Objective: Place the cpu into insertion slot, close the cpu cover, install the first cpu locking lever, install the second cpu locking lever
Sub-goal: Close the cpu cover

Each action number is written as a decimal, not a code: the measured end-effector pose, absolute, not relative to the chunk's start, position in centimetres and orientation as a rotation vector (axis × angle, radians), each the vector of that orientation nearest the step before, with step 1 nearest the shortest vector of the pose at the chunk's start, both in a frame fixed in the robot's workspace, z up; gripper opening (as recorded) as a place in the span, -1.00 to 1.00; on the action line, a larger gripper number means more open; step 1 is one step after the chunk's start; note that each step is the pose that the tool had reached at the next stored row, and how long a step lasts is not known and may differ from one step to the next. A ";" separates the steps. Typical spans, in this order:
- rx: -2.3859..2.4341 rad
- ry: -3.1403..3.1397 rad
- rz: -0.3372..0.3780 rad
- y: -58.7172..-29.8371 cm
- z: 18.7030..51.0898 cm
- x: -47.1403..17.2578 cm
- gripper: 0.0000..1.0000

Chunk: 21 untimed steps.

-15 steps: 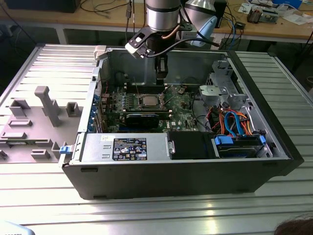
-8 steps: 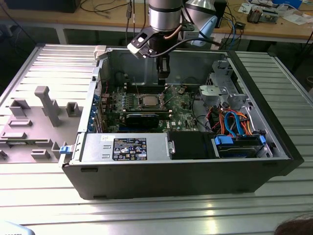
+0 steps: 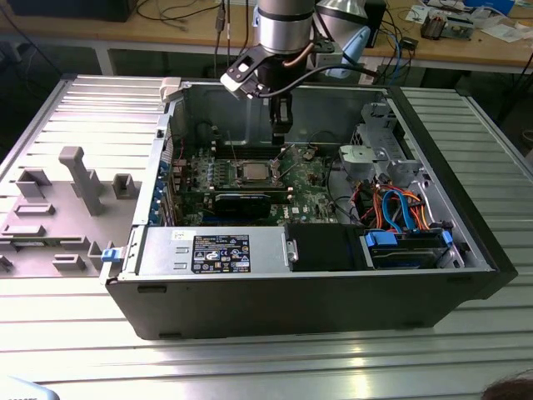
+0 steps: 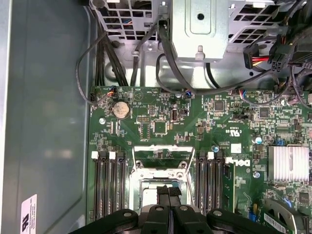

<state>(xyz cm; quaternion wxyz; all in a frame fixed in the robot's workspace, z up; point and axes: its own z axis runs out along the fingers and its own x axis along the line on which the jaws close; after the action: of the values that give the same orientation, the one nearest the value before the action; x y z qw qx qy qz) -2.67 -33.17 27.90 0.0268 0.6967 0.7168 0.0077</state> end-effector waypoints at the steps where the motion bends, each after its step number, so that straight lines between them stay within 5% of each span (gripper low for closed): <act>1: 2.152 2.214 0.024 -33.2 27.9 -2.6 -0.79; 21: 2.150 2.213 0.020 -33.1 27.8 -1.4 -0.79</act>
<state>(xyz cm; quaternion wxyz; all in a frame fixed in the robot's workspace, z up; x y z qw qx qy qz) -1.39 -33.15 27.84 0.0280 0.6967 0.7168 0.0064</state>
